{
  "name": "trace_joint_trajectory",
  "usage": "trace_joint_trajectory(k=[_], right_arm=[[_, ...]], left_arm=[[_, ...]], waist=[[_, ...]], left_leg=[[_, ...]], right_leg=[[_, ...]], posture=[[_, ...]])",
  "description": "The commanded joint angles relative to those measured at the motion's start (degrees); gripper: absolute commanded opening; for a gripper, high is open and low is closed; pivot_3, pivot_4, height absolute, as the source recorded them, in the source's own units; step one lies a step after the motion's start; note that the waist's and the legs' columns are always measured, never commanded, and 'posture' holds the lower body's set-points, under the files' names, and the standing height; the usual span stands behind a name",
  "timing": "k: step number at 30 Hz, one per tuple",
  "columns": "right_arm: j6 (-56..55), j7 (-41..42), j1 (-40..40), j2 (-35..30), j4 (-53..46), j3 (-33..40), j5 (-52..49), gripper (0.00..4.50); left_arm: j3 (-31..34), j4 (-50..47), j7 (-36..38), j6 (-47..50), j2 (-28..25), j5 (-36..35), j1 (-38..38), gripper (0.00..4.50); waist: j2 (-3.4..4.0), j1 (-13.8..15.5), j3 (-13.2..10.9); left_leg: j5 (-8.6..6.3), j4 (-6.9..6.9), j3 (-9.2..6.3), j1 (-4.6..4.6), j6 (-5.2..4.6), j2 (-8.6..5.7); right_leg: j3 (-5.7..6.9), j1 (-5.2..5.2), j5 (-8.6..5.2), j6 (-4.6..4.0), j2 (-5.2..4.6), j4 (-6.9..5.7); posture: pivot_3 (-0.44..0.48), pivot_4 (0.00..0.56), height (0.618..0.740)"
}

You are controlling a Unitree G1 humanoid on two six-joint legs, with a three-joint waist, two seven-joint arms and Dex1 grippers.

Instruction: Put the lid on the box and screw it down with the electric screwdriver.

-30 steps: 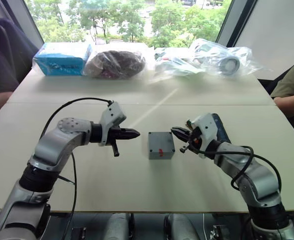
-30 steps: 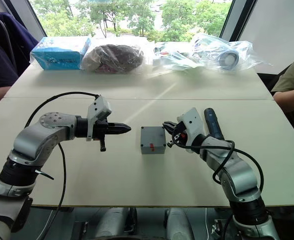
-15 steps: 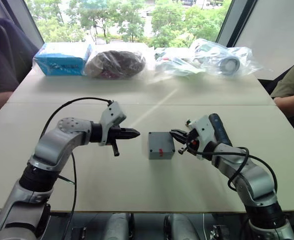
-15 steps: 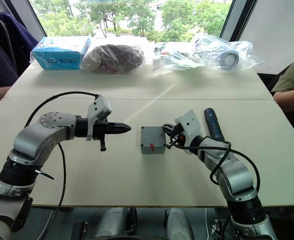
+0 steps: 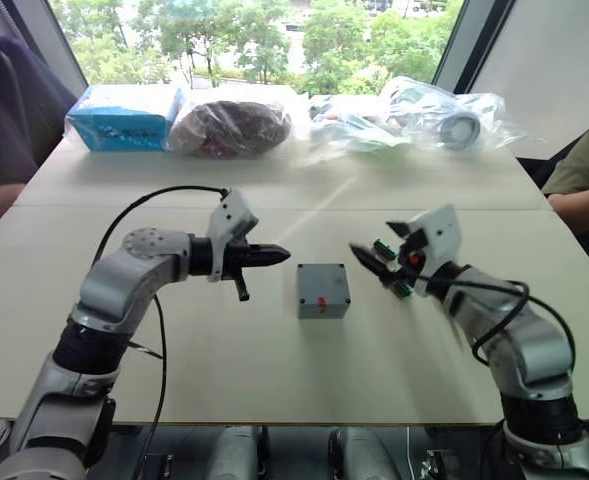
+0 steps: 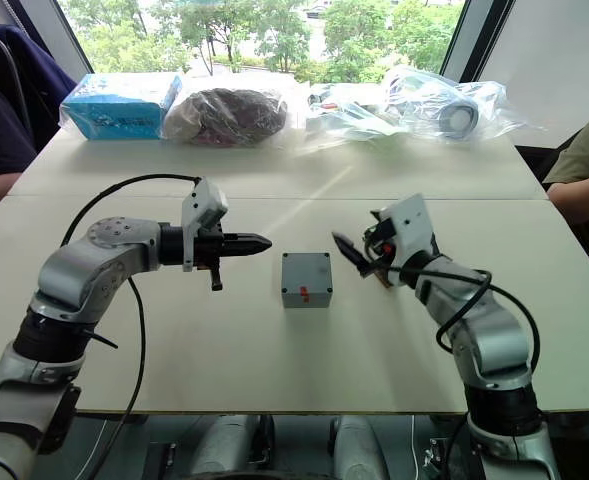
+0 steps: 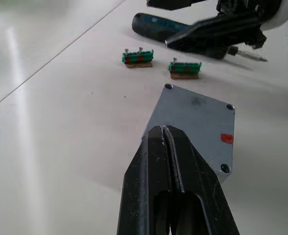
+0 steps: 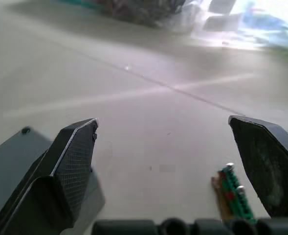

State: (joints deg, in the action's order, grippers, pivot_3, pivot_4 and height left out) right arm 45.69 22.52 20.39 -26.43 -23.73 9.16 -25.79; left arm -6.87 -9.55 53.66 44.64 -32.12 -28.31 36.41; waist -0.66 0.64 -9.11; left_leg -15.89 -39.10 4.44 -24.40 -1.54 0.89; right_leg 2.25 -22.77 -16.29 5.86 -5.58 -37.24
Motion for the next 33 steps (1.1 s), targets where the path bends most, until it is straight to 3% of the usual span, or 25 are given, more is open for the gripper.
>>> trace_joint_trajectory(k=[1,5,9,15,22,33], right_arm=[[3.8,-1.5,6.5,-2.1,0.8,8.0,-4.8,4.46],[13.6,2.7,12.6,-14.0,7.3,9.1,-5.9,4.46],[24.6,9.8,15.6,-25.2,13.6,2.8,-7.7,4.46],[35.3,18.6,16.7,-33.4,23.1,-5.9,-9.3,4.46],[32.3,26.0,19.3,-38.1,31.0,-18.1,-4.1,4.46],[29.6,33.1,25.0,-34.0,41.6,-26.8,0.4,4.46]], left_arm=[[2.8,-1.7,0.0,-0.1,1.2,-2.9,3.3,0.00],[-0.2,-4.8,3.0,-1.6,0.5,-2.8,4.2,0.00],[-3.1,-7.6,6.4,-2.7,-1.5,-1.8,4.0,0.00],[-6.1,-11.2,8.8,-4.1,-3.6,-0.9,2.6,0.00],[-7.3,-13.9,7.9,-3.4,-3.7,-0.5,1.7,0.00],[-8.5,-15.0,5.2,-4.5,-3.7,2.3,-2.4,0.00]], waist=[[0.00,0.0,0.0],[0.02,0.0,0.0],[0.03,-0.1,0.0],[0.14,-0.4,-0.1],[0.20,-0.2,-0.1],[0.21,-0.4,-0.1]], left_leg=[[0.00,0.00,0.00,0.00,0.00,0.00],[0.00,0.05,0.03,0.00,0.00,-0.02],[-0.04,0.07,0.06,0.00,-0.07,-0.01],[-0.06,0.12,0.07,-0.01,-0.10,0.02],[-0.07,0.08,0.09,-0.02,-0.12,-0.01],[-0.07,0.06,0.12,-0.02,-0.12,-0.01]], right_leg=[[0.00,0.01,0.00,0.00,0.00,0.01],[0.00,0.02,0.00,-0.01,-0.02,0.08],[-0.01,0.02,-0.01,-0.01,-0.03,0.13],[-0.11,-0.02,-0.02,-0.05,-0.06,0.16],[-0.14,-0.03,-0.01,-0.04,-0.09,0.16],[-0.12,-0.06,-0.01,-0.03,-0.07,0.15]], posture=[[0.000,0.150,0.740],[0.000,0.150,0.740],[0.000,0.150,0.740],[0.000,0.150,0.740],[0.000,0.150,0.740],[0.000,0.150,0.740]])
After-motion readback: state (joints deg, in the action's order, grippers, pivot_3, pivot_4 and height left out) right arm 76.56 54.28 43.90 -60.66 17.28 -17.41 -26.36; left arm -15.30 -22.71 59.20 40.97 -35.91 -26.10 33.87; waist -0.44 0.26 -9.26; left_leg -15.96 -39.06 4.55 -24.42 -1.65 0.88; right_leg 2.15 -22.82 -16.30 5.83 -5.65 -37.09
